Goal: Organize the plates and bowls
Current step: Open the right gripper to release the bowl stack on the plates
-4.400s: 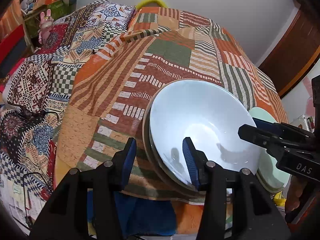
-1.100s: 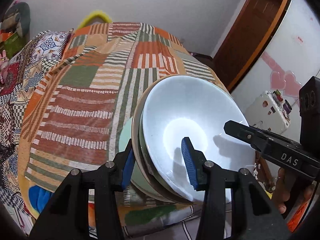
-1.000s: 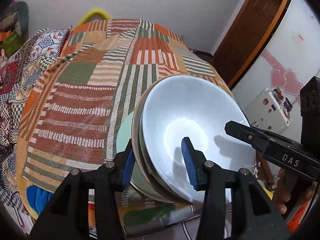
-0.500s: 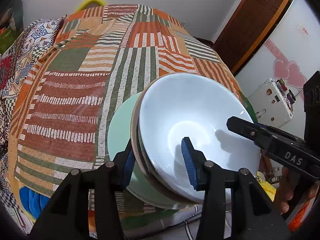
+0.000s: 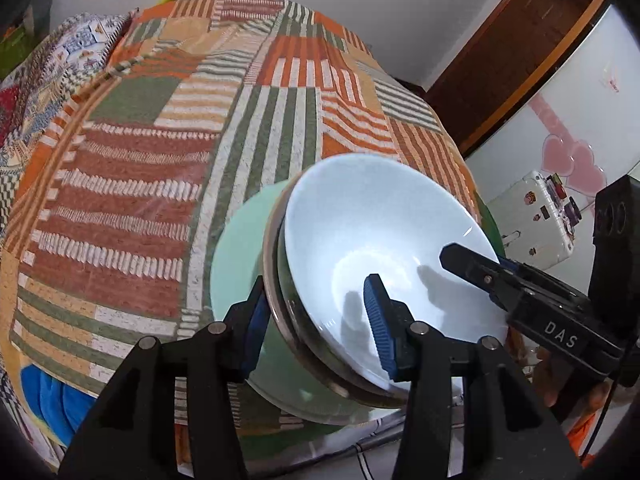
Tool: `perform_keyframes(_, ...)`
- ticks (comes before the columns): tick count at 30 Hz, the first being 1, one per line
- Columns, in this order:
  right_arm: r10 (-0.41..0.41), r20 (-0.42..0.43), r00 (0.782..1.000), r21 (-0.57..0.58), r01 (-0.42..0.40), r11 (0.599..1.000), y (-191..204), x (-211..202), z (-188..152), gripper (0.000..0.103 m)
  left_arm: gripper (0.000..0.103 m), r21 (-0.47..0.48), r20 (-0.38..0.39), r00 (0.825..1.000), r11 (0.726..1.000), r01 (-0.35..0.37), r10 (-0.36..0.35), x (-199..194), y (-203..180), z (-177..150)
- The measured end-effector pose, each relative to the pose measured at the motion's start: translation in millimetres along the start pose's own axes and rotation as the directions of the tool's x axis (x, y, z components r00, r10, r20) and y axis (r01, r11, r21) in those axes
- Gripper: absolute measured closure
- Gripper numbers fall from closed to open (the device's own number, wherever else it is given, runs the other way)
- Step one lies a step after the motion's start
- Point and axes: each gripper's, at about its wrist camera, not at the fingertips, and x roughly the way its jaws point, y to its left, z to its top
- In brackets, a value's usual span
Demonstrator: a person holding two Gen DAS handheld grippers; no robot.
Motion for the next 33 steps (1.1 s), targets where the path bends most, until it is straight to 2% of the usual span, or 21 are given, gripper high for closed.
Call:
perform_keyframes(2, 0.002, -0.001, 1.0, 0.0, -0.002, 1.0, 0, -1, 0, 0.065, 0.056, 0.035, 0.049, 0.996, 0.996, -0.079, 0.077, -7, -5, 1)
perform_keyframes(3, 0.0, 0.001, 1.0, -0.002, 0.0, 1.0, 0, -2, 0, 0.065, 0.056, 0.043, 0.06, 0.994, 0.995, -0.089, 0.086, -10, -6, 1)
perform_keyframes(8, -0.005, 0.032, 0.999, -0.019, 0.006, 1.0, 2, -17, 2, 0.063, 0.055, 0.045, 0.112, 0.989, 0.994, -0.097, 0.092, -30, -8, 4)
perform_keyframes(11, -0.008, 0.084, 0.996, -0.035, 0.011, 0.999, 7, -33, 5, 0.053, 0.055, 0.067, 0.165, 0.982, 0.992, -0.106, 0.094, -49, -14, 5)
perform_keyframes(14, -0.017, 0.152, 0.988, -0.059, 0.027, 0.998, 11, -56, 8, 0.048, 0.053, 0.095, 0.24, 0.966, 0.989, -0.116, 0.09, -73, -26, 6)
perform_keyframes(18, -0.016, 0.239, 0.971, -0.072, 0.034, 0.997, 17, -85, 11, 0.037, 0.045, 0.118, 0.352, 0.933, 0.985, -0.128, 0.079, -106, -41, 7)
perform_keyframes(24, 0.001, 0.359, 0.933, -0.091, 0.035, 0.995, 27, -126, 9, 0.031, 0.037, 0.142, 0.478, 0.876, 0.979, -0.145, 0.061, -153, -57, 1)
perform_keyframes(28, 0.018, 0.437, 0.899, -0.108, 0.032, 0.994, 35, -152, 5, 0.024, 0.032, 0.147, 0.554, 0.831, 0.977, -0.152, 0.047, -183, -64, -6)
perform_keyframes(30, 0.024, 0.475, 0.88, -0.131, 0.043, 0.99, 41, -164, 3, 0.023, 0.024, 0.146, 0.58, 0.814, 0.977, -0.154, 0.041, -193, -66, -9)
perform_keyframes(31, 0.024, 0.486, 0.874, -0.137, 0.049, 0.989, 43, -167, 2, 0.022, 0.019, 0.144, 0.605, 0.795, 0.977, -0.158, 0.039, -200, -68, -13)
perform_keyframes(33, 0.024, 0.524, 0.851, -0.15, 0.065, 0.987, 49, -177, -1, 0.015, 0.016, 0.139, 0.638, 0.769, 0.975, -0.175, 0.047, -210, -70, -18)
